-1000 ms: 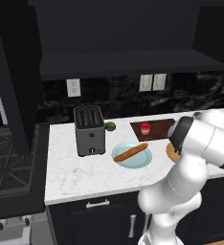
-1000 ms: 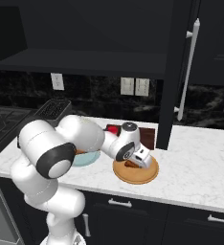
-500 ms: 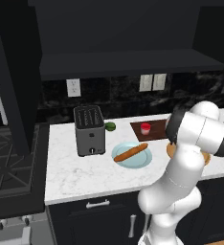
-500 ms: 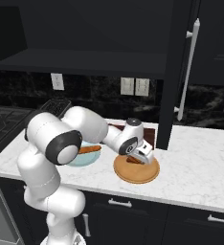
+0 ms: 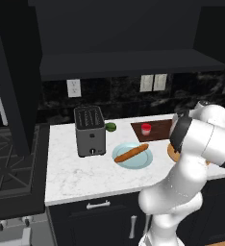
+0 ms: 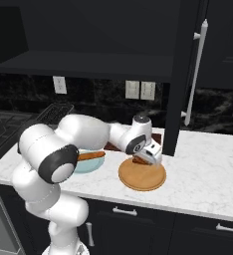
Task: From the different types of pastries on the counter, select a croissant and place it on the cutting board. Then retrieve a jar of jam from the cabinet and place it alongside the croissant on the cutting board.
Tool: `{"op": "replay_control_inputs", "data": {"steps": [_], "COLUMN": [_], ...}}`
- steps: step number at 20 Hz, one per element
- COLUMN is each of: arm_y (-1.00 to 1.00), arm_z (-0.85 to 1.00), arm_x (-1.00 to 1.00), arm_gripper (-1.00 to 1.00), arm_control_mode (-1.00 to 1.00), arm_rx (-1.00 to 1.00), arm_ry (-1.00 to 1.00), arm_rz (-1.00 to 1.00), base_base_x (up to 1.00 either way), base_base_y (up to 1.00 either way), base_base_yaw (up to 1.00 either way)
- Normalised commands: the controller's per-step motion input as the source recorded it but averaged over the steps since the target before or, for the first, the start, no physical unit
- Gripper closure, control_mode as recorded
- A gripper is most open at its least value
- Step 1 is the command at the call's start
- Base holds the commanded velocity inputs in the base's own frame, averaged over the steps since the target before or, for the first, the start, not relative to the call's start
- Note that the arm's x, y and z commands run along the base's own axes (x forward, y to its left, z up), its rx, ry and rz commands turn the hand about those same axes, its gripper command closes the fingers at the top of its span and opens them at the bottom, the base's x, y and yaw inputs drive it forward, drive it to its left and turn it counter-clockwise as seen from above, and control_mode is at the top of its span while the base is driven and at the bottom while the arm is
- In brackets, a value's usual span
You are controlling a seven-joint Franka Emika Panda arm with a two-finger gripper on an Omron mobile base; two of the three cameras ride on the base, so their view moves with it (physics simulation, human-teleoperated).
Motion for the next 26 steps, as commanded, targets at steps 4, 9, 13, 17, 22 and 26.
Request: {"op": "replay_control_inputs", "data": {"steps": [4,9,13,17,22,26], "arm_y": [0.1,0.1,0.33,0.48,0.21,-0.52], "arm_z": [0.96,0.68,0.12,-0.19,-0.26,-0.04], "arm_x": [-0.09,0.5,0.72,0.5,0.44,0.93], "arm_gripper": [1.0,1.0,1.0,1.0,1.0,1.0], "arm_control_mode": [-1.0,-1.0,-1.0,-1.0,-1.0,-1.0], "arm_rx": [0.0,0.0,0.0,0.01,0.04,0.25], "arm_ry": [0.0,0.01,0.09,0.22,0.16,0.18], "arm_rz": [0.0,0.0,0.0,0.0,0.02,0.34], "base_base_x": [0.0,0.0,0.0,0.0,0.0,0.0], "base_base_y": [0.0,0.0,0.0,0.0,0.0,0.0], "base_base_yaw": [0.0,0.0,0.0,0.0,0.0,0.0]}}
